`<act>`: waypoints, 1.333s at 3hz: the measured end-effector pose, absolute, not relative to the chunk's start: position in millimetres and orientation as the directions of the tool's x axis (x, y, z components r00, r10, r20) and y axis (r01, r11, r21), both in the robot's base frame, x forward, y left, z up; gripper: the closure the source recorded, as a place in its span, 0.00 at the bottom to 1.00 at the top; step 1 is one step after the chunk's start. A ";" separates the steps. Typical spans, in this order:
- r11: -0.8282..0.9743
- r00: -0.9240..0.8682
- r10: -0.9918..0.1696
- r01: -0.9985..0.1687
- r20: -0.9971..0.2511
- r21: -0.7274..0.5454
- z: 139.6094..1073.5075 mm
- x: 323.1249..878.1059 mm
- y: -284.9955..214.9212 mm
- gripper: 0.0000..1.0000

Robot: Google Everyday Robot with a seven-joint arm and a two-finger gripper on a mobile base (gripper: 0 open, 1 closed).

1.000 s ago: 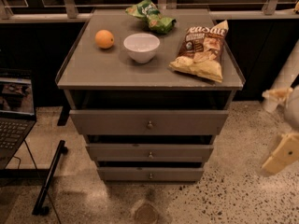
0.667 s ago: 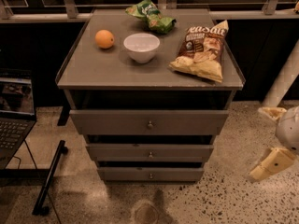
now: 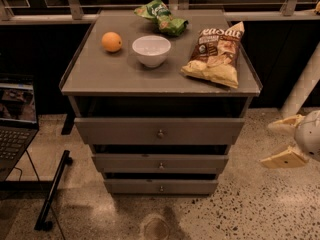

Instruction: Open middle drawer

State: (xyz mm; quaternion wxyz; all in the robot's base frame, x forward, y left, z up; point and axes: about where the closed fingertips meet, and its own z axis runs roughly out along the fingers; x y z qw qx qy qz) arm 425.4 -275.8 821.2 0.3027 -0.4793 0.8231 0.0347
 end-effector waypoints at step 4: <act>0.773 -0.447 -0.456 -0.628 -0.769 -0.093 714.6 417.5 -269.7 1.00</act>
Offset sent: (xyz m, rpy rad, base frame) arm 0.0050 -0.0103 -0.0212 0.0590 -0.0912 -0.1076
